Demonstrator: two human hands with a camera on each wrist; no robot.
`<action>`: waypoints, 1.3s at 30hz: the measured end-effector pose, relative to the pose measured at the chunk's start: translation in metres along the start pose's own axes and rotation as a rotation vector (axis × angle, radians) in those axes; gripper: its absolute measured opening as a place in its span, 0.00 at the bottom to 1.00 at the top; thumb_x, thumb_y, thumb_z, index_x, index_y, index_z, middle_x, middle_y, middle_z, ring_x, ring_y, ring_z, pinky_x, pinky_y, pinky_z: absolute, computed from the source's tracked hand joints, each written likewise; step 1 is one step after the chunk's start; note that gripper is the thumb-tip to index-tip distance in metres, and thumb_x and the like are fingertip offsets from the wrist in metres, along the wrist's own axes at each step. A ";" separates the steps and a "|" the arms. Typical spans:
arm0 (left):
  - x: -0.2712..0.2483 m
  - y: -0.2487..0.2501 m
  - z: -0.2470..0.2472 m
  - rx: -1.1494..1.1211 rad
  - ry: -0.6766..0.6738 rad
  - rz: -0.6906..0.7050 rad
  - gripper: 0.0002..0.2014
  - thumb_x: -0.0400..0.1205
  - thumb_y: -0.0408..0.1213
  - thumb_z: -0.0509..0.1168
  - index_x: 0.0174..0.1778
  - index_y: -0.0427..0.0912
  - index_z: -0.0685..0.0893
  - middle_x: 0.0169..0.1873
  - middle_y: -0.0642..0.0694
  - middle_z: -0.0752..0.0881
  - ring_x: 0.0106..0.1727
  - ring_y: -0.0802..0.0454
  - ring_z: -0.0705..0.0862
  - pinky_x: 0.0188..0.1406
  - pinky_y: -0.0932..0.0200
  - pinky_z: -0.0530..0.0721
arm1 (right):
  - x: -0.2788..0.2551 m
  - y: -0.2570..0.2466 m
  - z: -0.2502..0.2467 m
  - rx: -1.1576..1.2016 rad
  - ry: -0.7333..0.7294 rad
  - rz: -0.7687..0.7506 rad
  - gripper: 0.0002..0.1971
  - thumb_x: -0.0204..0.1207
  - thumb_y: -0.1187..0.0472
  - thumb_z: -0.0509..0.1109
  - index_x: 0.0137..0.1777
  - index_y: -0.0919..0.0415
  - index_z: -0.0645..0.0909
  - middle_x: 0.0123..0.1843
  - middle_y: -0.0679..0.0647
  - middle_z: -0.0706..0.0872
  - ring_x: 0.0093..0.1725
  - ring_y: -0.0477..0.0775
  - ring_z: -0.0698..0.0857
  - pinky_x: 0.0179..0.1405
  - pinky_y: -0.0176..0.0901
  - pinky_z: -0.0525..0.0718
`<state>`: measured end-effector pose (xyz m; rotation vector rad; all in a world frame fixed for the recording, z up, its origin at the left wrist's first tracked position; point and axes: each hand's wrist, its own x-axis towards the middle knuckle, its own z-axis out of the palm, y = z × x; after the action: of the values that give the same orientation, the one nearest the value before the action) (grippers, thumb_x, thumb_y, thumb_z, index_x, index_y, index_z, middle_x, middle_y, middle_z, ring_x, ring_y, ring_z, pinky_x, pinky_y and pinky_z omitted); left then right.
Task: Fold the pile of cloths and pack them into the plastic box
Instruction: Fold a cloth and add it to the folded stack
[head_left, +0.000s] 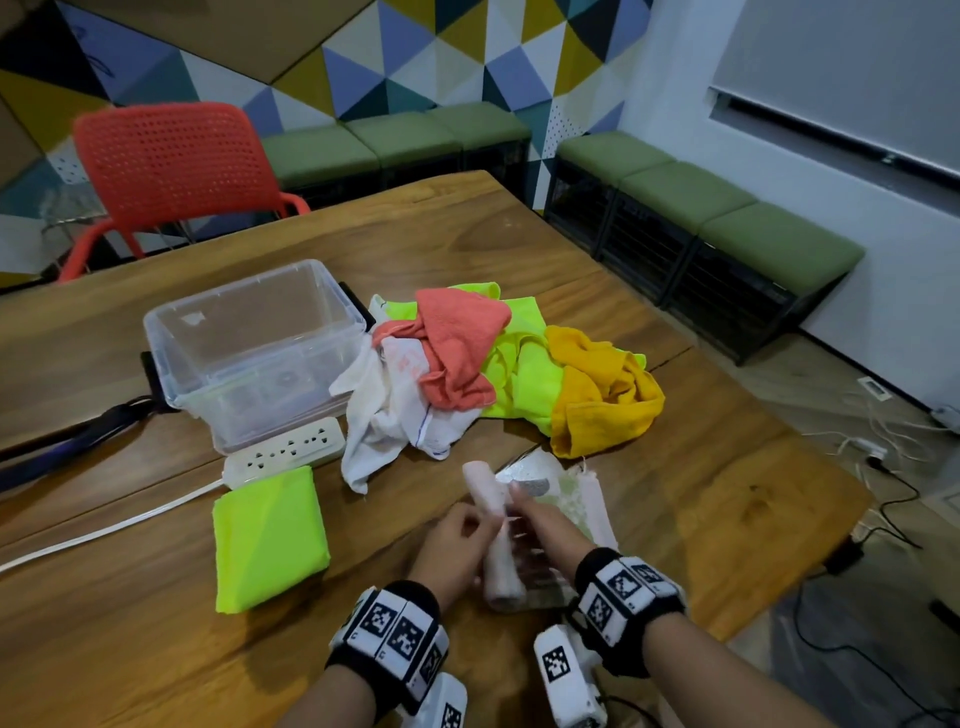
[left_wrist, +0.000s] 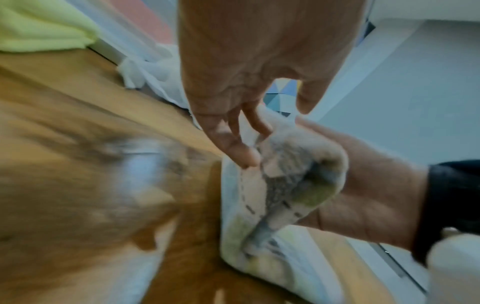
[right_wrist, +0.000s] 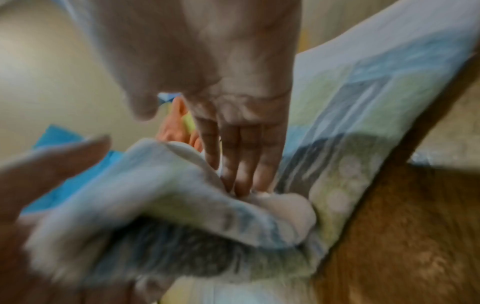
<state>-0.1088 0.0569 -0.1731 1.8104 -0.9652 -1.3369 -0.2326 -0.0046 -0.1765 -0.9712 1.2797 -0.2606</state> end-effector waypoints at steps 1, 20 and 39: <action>-0.001 0.004 0.007 -0.017 -0.049 0.047 0.06 0.85 0.40 0.57 0.50 0.46 0.79 0.42 0.50 0.82 0.42 0.58 0.81 0.35 0.66 0.77 | -0.003 0.001 -0.008 0.064 -0.027 0.026 0.21 0.80 0.41 0.59 0.47 0.57 0.84 0.42 0.56 0.87 0.43 0.55 0.85 0.43 0.44 0.82; 0.053 -0.018 0.084 -0.008 -0.063 -0.201 0.22 0.75 0.40 0.71 0.63 0.41 0.75 0.55 0.46 0.84 0.56 0.48 0.84 0.59 0.51 0.84 | 0.026 0.054 -0.077 -0.551 0.447 -0.286 0.18 0.86 0.54 0.50 0.74 0.46 0.68 0.66 0.51 0.79 0.62 0.52 0.79 0.61 0.45 0.78; 0.052 -0.025 0.048 0.455 0.203 0.097 0.31 0.87 0.39 0.51 0.81 0.61 0.42 0.82 0.42 0.50 0.75 0.47 0.70 0.63 0.62 0.73 | 0.030 0.038 -0.055 -1.081 0.312 -0.488 0.23 0.80 0.52 0.53 0.72 0.52 0.74 0.75 0.50 0.74 0.72 0.51 0.76 0.66 0.43 0.78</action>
<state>-0.1412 0.0200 -0.2299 2.1503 -1.3003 -0.8988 -0.2839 -0.0272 -0.2229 -2.2458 1.4512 -0.0715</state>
